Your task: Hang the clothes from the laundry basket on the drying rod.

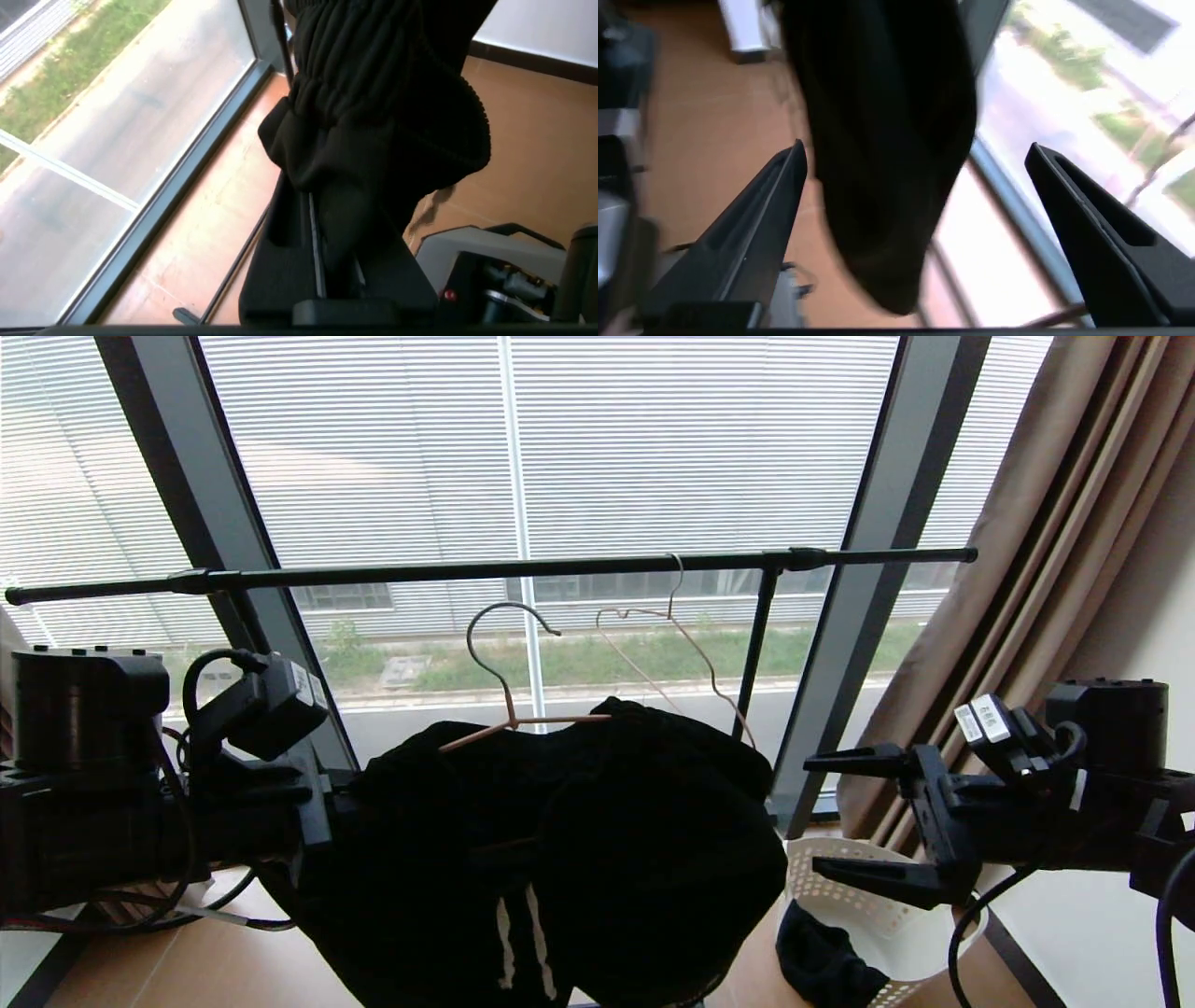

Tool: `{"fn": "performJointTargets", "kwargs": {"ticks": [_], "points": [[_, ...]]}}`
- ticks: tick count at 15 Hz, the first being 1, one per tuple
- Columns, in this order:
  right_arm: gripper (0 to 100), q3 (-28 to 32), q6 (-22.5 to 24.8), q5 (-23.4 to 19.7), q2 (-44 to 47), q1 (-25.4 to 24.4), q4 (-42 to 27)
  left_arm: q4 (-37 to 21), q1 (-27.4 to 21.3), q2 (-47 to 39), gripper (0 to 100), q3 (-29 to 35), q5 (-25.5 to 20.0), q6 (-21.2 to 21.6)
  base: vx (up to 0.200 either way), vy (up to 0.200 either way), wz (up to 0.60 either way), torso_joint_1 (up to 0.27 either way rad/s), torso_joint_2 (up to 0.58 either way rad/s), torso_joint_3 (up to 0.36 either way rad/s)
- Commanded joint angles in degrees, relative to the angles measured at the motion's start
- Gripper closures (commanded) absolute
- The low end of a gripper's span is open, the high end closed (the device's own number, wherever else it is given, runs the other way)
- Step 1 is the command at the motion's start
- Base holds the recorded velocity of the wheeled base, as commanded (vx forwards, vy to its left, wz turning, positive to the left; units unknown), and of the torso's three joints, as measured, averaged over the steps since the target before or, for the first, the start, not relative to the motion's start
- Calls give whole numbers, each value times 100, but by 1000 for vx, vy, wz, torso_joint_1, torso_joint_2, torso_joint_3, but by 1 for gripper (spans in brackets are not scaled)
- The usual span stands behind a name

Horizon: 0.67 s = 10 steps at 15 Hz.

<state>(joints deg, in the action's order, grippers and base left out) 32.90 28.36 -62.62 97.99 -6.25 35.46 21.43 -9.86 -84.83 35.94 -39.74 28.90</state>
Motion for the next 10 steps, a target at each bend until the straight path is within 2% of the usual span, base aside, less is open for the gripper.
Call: {"fn": "performJointTargets", "kwargs": {"ticks": [1,3,4,6,9,10], "points": [[0,-170,3,-215,247,142,-13,1,28,125,100,-17,1,-69,0,0,0,0,0,0],[0,-196,12,-206,502,142,13,1,28,169,100,-17,1,-175,0,0,0,0,0,0],[0,-56,12,-189,1038,142,57,10,11,160,100,-8,1,-210,0,0,0,0,0,0],[0,58,12,-145,1486,124,224,1,-16,169,100,-25,-7,-210,0,0,0,0,0,0],[0,6,-67,321,2005,-166,796,1,-148,169,100,-43,1,-394,0,0,0,0,0,0],[0,-47,-155,356,2049,-245,971,10,-174,169,100,-34,1,-447,0,0,0,0,0,0]]}}
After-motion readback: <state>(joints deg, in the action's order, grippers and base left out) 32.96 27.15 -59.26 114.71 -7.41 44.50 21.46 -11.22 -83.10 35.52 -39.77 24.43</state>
